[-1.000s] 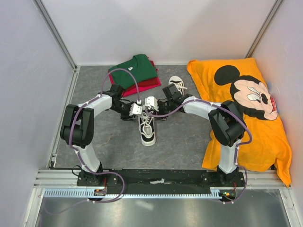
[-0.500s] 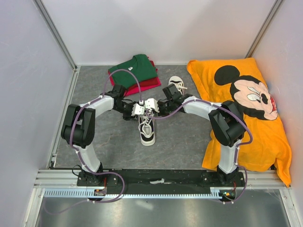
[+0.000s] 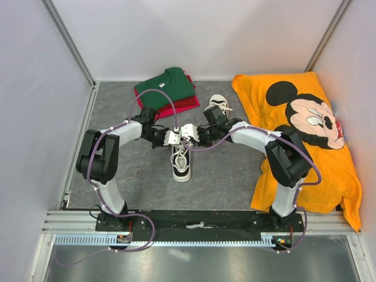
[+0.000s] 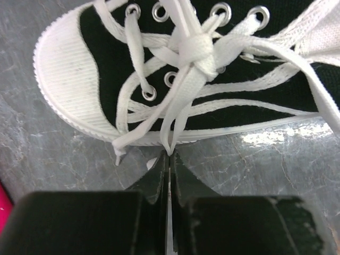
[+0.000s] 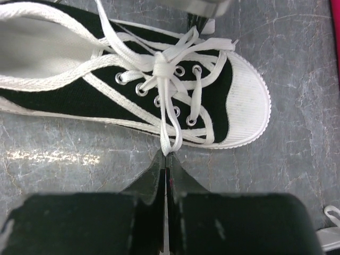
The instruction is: Tie the shoes
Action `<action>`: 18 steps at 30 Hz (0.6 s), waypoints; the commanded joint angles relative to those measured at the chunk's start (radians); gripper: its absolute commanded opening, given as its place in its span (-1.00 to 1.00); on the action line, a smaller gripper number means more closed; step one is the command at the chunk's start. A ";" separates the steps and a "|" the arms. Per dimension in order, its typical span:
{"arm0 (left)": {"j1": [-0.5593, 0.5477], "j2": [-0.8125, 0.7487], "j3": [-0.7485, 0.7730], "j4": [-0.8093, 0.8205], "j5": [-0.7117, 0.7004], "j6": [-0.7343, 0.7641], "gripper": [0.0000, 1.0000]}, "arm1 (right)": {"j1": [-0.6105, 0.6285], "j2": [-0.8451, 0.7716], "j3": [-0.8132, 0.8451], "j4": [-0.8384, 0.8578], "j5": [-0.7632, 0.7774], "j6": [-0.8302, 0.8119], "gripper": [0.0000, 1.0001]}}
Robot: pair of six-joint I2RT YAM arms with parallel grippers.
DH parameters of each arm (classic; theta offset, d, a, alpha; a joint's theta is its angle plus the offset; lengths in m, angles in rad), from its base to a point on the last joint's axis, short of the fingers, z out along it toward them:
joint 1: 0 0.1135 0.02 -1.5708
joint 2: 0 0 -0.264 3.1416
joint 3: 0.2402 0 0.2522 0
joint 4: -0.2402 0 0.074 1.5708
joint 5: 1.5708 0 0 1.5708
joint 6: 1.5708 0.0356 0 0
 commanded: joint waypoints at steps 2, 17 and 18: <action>0.003 -0.053 -0.025 0.003 -0.038 -0.009 -0.97 | -0.012 -0.060 -0.035 -0.006 0.004 0.000 -1.00; 0.006 -0.132 -0.039 -0.049 -0.004 -0.054 -0.97 | -0.026 -0.038 -0.064 0.052 0.015 0.040 -1.00; -0.005 -0.131 -0.042 -0.055 0.000 -0.055 -0.97 | -0.026 -0.028 -0.058 0.053 0.019 0.040 -1.00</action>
